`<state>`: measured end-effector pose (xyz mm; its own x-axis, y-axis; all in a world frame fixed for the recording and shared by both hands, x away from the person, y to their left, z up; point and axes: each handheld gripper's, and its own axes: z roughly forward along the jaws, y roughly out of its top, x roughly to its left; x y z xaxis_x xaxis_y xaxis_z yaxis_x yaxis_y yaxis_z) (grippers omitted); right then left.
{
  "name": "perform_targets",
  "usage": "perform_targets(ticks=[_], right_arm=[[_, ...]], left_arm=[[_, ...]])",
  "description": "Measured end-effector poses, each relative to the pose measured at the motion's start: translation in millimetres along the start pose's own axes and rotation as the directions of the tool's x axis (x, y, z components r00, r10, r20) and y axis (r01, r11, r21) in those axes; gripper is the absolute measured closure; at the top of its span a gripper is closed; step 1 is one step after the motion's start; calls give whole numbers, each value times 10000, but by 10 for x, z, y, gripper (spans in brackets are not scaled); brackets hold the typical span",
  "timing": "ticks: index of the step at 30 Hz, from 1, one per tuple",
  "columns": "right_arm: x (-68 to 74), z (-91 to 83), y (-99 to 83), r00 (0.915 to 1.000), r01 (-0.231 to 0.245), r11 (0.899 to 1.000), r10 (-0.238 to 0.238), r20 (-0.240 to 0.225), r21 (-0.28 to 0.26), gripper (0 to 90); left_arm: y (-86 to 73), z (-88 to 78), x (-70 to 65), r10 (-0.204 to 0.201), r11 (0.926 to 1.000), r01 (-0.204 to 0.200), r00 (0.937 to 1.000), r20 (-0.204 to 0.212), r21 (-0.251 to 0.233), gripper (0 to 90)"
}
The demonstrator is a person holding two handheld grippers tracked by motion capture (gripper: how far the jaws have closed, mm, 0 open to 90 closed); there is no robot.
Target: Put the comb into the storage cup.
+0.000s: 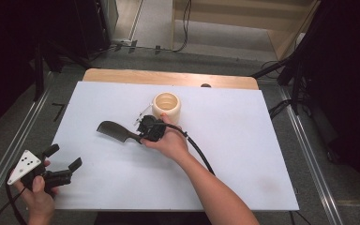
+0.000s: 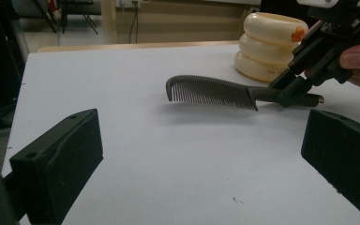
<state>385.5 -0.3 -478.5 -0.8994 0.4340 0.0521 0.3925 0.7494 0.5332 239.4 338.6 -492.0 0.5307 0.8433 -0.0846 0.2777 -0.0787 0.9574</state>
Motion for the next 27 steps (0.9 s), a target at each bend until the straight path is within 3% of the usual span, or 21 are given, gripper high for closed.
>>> perform_targets(ticks=[3, 14, 27], right_arm=[[-4, -62, -20, 9999, 17, 9996, -22, -162, -293, 709], [27, -297, -98, 9999, 82, 9909, -97, -105, -1340, 708], [10, -511, -251, 10000, 22, 9779, -7, 73, -2088, 708]], left_arm=[[0, 0, 0, 22, 10000, -22, 10000, -1, 16, 0], [0, 3, -6, 33, 10000, -33, 10000, -41, 17, 0], [1, 3, -7, 81, 10000, -81, 9999, -68, 48, 0]])
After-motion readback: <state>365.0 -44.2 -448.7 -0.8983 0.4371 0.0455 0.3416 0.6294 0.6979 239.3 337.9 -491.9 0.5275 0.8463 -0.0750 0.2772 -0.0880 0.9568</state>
